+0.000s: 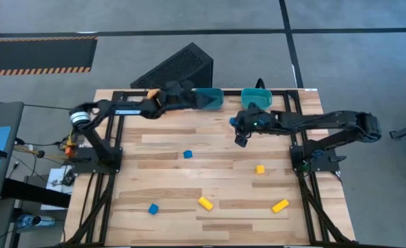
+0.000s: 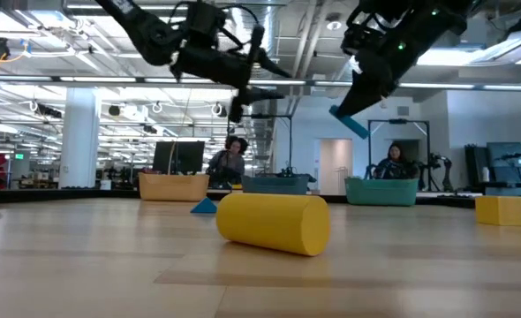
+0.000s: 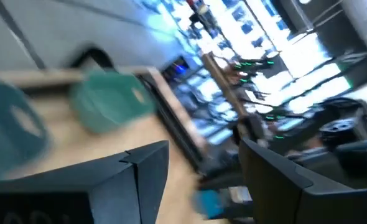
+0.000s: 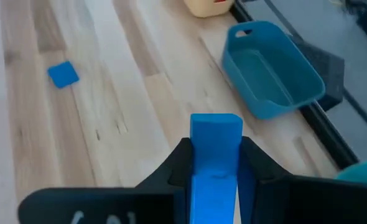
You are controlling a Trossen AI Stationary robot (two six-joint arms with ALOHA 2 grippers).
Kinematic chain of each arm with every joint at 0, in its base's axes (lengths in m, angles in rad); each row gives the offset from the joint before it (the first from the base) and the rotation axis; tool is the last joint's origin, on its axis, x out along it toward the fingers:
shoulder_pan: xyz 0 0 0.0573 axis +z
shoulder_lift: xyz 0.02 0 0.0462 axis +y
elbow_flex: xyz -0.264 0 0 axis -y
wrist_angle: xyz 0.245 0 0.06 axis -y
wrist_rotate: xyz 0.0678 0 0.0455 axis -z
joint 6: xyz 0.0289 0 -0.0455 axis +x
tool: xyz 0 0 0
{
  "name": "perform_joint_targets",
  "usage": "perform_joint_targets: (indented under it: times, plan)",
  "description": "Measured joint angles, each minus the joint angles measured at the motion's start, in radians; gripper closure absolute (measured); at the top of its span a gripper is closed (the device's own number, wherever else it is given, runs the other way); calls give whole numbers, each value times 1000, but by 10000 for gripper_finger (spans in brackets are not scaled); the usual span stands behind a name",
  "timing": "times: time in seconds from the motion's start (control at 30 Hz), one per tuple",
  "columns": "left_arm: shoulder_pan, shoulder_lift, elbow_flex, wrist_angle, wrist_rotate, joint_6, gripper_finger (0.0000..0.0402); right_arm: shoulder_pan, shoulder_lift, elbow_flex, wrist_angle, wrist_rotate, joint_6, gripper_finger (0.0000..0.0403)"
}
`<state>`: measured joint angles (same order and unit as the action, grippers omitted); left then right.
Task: Sort & place blocks by color
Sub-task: Put the top right blue block into the blue container
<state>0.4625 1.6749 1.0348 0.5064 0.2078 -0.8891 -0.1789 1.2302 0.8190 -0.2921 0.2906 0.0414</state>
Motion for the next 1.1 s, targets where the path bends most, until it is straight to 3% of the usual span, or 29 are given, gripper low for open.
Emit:
perform_joint_targets:
  times: [0.2, 0.43, 0.63, 1.1]
  plan:
    - [-58, 114, 111, -73, 60, -52, 219, 27, 54, 47, -24, 71, -133, 325]
    - [-96, 147, 215, -247, 75, -23, 259, 33, 94, 111, -20, 101, -219, 323]
    - [-96, 146, 234, -293, 76, -24, 283, 23, 102, 126, 14, 102, -237, 322]
    - [-114, 146, 235, -323, 48, -40, 292, 22, 102, 126, 68, 103, -260, 322]
